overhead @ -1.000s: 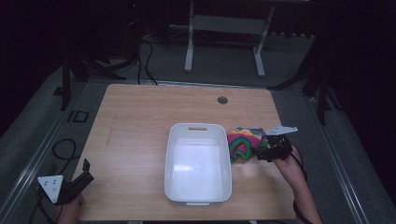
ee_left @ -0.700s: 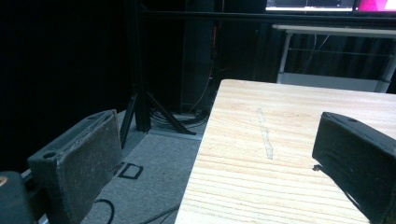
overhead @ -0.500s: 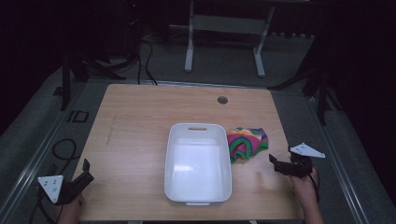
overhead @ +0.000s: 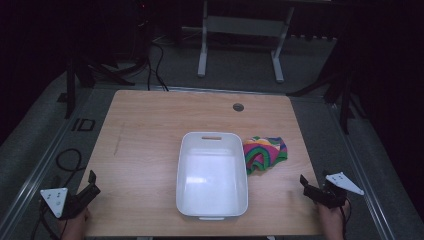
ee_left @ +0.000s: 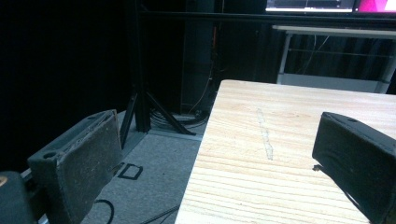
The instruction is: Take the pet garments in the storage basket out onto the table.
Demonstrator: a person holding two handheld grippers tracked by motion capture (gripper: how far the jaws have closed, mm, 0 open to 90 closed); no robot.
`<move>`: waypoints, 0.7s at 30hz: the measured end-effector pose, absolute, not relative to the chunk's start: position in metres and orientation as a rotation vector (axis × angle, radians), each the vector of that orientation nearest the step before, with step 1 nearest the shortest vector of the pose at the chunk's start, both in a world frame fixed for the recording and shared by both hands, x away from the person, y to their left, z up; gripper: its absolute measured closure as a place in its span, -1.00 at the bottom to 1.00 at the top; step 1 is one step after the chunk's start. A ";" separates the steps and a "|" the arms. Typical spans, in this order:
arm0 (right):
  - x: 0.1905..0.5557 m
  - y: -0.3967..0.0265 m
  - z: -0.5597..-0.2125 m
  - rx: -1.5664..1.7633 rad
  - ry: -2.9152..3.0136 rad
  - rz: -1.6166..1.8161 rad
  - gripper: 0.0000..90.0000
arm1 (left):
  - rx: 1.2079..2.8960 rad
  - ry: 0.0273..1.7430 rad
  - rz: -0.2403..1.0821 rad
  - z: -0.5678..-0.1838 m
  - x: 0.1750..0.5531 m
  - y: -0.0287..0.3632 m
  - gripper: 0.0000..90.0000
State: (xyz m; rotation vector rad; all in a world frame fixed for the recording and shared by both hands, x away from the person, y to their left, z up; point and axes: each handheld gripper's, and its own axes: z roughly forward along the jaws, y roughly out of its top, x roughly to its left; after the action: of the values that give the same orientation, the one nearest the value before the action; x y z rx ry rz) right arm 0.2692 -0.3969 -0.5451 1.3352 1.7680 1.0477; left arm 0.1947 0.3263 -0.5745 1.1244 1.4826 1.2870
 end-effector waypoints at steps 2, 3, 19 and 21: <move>0.267 -0.398 -0.546 1.331 1.759 1.049 -0.75 | 1.121 1.482 1.288 -0.575 0.195 0.326 -0.96; 0.264 -0.398 -0.547 1.322 1.737 1.041 -0.75 | 1.122 1.482 1.287 -0.575 0.195 0.326 -0.96; 0.250 -0.407 -0.554 1.332 1.641 1.099 -0.75 | 1.124 1.480 1.288 -0.575 0.194 0.326 -0.96; 0.250 -0.407 -0.555 1.335 1.642 1.094 -0.75 | 1.122 1.480 1.288 -0.575 0.194 0.326 -0.96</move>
State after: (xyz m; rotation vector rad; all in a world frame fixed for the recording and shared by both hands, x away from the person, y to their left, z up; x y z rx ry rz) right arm 0.2505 -0.4066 -0.5550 1.3349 1.6422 1.0942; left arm 0.1944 0.3263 -0.5746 1.1222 1.4798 1.2883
